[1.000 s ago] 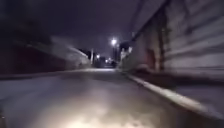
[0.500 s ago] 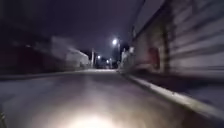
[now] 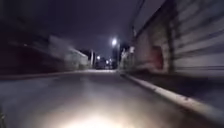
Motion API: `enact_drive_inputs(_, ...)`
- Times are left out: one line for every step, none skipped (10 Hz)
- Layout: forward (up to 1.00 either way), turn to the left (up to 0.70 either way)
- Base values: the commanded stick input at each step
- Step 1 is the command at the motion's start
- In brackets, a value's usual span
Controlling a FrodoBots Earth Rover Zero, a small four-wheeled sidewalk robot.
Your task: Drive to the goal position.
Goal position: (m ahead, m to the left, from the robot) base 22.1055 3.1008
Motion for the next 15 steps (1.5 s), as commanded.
enact_drive_inputs(0.70, 0.00)
enact_drive_inputs(0.70, -0.12)
enact_drive_inputs(0.70, -0.26)
enact_drive_inputs(0.70, 0.00)
enact_drive_inputs(0.70, 0.00)
enact_drive_inputs(0.70, 0.00)
enact_drive_inputs(0.70, 0.00)
enact_drive_inputs(0.70, 0.00)
enact_drive_inputs(0.70, -0.24)
enact_drive_inputs(0.70, -0.35)
enact_drive_inputs(0.70, -0.30)
enact_drive_inputs(0.70, -0.10)
enact_drive_inputs(0.70, 0.00)
enact_drive_inputs(0.70, -0.03)
enact_drive_inputs(0.70, -0.19)
